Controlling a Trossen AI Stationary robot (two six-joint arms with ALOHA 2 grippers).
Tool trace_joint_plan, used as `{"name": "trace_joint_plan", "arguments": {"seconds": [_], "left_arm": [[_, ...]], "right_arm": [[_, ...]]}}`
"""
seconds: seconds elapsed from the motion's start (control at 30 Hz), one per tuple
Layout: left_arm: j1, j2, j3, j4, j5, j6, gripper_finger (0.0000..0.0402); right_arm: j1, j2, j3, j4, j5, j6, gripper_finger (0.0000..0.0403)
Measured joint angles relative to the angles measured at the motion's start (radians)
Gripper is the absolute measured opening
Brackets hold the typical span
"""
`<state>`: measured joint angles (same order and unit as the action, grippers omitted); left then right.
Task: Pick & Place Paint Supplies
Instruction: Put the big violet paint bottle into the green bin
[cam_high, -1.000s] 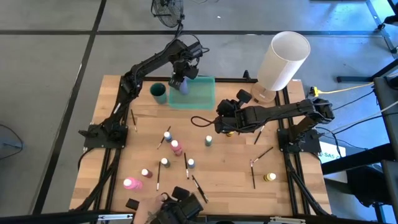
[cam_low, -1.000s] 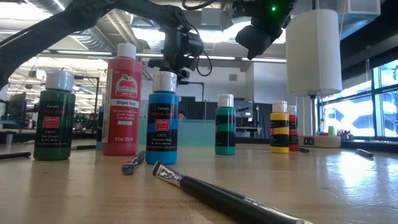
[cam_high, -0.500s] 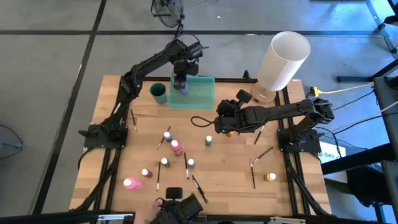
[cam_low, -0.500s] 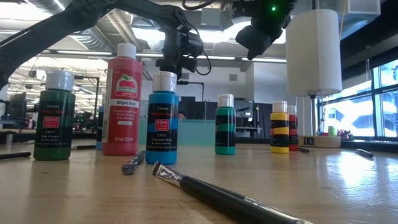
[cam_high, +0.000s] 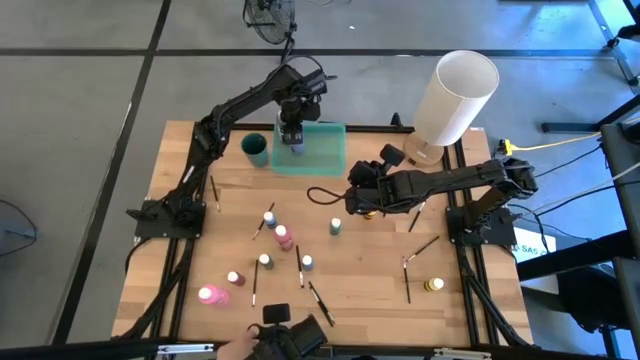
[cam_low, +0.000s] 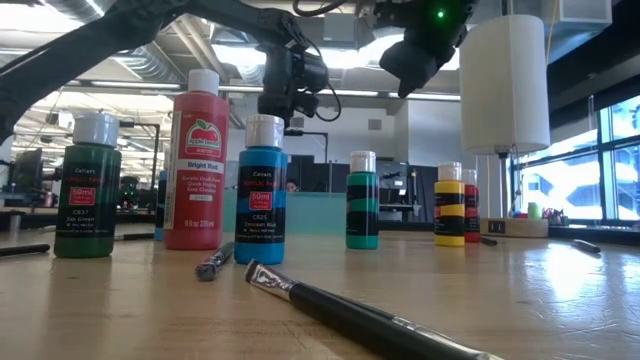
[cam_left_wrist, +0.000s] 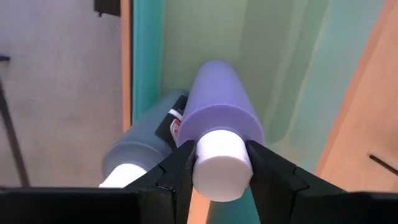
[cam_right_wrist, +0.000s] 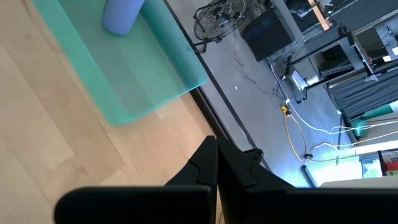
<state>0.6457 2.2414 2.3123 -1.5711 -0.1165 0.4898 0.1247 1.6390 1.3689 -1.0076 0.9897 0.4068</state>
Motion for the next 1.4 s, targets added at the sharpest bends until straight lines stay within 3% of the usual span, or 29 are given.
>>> {"name": "trace_joint_plan", "arguments": {"seconds": [0.1, 0.83, 1.13, 1.4], "left_arm": [[-0.006, 0.000, 0.000, 0.000, -0.043, -0.045, 0.0127], [-0.003, 0.000, 0.000, 0.000, 0.086, -0.101, 0.0124], [0.022, -0.032, -0.130, -0.002, 0.081, -0.202, 0.0125], [0.051, -0.051, -0.148, 0.000, 0.088, -0.227, 0.0127]], "right_arm": [[0.000, 0.000, 0.000, -0.007, 0.000, 0.001, 0.0001], [0.001, 0.000, 0.000, -0.007, -0.037, 0.021, 0.0001], [0.001, 0.000, 0.000, -0.007, -0.037, 0.023, 0.0001], [0.001, 0.000, 0.000, -0.006, -0.037, 0.023, 0.0001]]}}
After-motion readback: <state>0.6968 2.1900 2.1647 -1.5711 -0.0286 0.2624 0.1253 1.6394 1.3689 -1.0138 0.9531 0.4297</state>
